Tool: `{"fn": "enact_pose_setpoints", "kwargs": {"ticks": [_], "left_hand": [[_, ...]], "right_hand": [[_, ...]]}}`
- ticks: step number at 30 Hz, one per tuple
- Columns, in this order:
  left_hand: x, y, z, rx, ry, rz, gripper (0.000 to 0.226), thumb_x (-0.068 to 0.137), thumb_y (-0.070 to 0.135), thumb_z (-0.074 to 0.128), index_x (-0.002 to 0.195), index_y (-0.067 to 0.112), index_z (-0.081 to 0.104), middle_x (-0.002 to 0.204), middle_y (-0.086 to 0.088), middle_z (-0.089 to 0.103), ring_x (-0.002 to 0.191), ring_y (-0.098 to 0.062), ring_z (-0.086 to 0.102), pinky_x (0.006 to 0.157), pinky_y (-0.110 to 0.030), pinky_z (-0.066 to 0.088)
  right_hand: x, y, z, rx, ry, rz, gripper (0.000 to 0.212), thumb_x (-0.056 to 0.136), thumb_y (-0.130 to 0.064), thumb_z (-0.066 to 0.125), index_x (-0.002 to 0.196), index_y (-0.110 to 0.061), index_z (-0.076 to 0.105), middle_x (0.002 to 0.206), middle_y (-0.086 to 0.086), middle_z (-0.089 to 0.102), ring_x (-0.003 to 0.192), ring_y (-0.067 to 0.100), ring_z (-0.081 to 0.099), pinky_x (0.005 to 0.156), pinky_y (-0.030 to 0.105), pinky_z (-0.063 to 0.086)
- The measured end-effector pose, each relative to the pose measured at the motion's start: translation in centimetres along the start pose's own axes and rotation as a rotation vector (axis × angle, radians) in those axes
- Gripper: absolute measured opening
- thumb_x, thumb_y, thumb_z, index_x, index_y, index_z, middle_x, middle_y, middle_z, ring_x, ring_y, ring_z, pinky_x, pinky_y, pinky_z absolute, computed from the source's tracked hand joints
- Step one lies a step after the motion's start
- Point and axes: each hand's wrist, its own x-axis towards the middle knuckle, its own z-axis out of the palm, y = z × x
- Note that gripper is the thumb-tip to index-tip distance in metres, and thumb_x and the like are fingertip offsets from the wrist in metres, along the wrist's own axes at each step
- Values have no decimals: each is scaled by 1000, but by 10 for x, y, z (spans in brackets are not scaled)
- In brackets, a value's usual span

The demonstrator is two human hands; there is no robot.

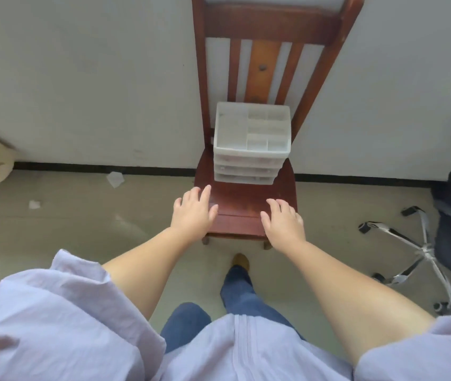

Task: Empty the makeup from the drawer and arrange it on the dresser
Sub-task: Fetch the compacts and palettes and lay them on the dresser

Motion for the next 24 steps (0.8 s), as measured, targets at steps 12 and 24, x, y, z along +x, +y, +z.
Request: {"fn": "enact_pose_setpoints", "kwargs": {"ticks": [12,24], "left_hand": [[177,1,33,121,-43,271,69,92,10,34,149,14,-2,158,-3,-1,145,-17,-4,117,-37,1],[183,-5,60,161,-17,310,80,81,2,31,144,13,-16,156,-2,-13,140,-16,-21,114,-48,0]], "right_hand": [[205,-41,30,1458,-129,756,39,98,-5,30,135,-12,42,127,6,51,122,22,50,100,40,45],[204,-44,67,1964,109,1100,37,94,4,27,121,-4,50,96,13,56,80,21,58,77,39,53]]}}
